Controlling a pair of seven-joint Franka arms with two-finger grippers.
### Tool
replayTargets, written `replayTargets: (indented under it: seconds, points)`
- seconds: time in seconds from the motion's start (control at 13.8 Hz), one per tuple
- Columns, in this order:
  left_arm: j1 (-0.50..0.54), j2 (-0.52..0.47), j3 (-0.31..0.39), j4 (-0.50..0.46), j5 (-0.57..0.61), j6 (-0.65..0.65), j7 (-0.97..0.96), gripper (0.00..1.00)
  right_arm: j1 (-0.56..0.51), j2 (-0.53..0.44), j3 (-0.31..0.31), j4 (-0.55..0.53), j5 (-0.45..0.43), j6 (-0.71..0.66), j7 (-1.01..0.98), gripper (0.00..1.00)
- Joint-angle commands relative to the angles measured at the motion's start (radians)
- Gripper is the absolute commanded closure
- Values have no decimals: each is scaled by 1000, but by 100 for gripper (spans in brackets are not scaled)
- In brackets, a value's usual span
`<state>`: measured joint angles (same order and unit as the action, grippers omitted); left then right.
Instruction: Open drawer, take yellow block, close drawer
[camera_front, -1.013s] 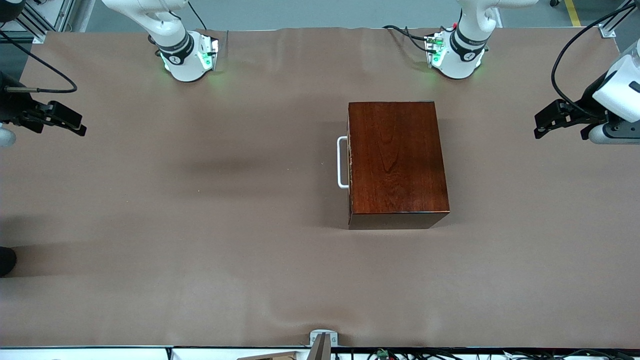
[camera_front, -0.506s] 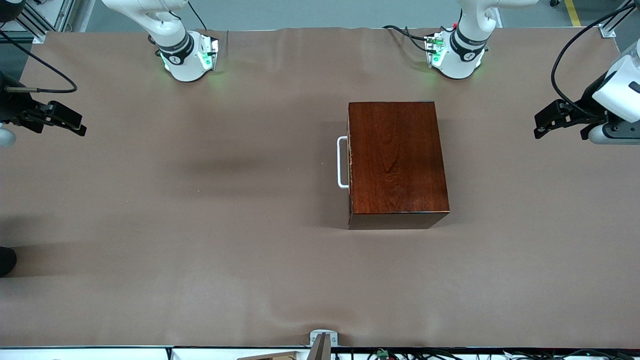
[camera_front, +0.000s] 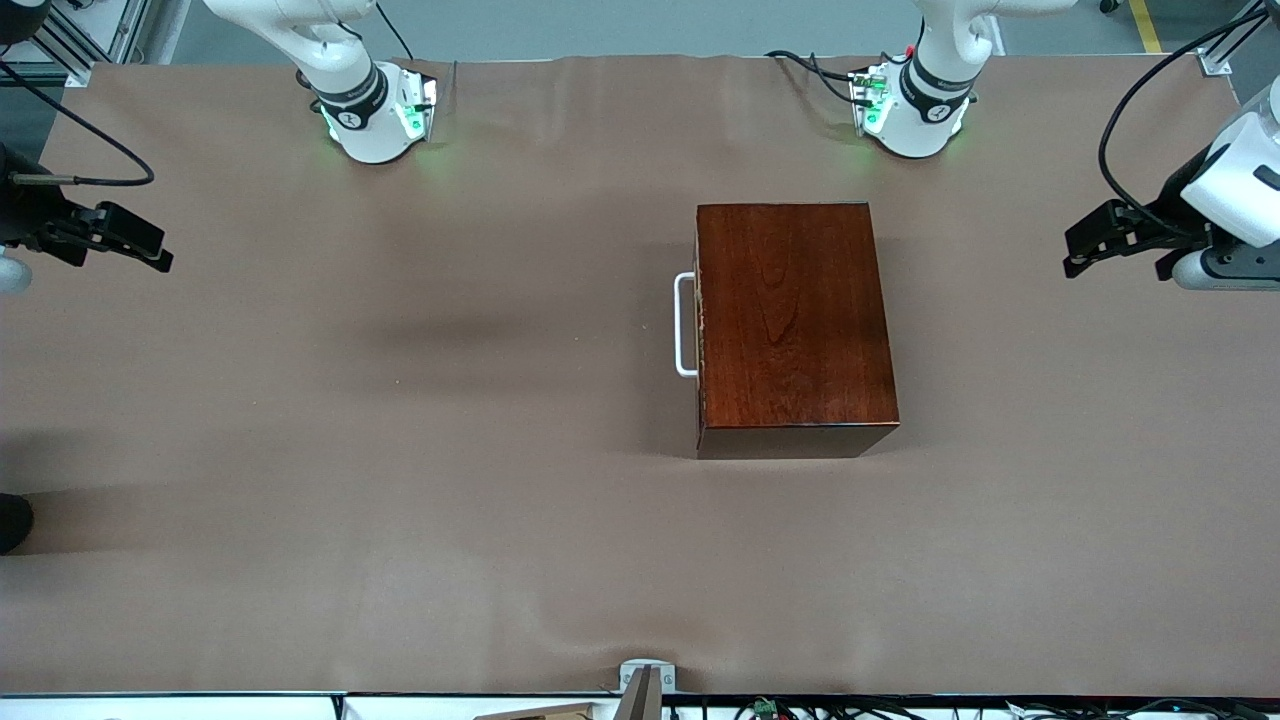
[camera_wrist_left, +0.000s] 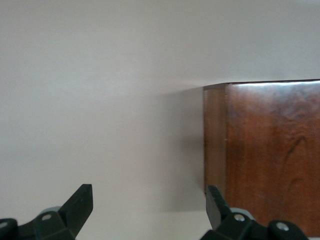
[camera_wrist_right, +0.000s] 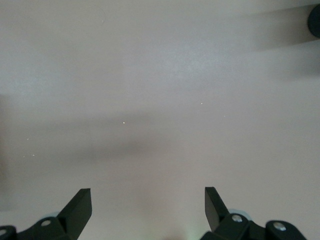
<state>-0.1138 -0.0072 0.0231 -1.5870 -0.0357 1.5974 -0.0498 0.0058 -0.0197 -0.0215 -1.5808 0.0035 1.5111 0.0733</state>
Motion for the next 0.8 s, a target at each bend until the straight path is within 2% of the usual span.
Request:
replayTargets:
  seconds: [0.0,0.36,0.72]
  points:
    - [0,15,1,4,-61,13,-12,0,-4,-2,8,10,-14,-12,5,0]
    - [-33,55,-18,67,-64,13,-62,0,-4,-2,8,10,-14,-12,5,0]
    - [-148,99,-109,93,-44,13,-328,0,-4,-2,8,11,-14,-12,5,0]
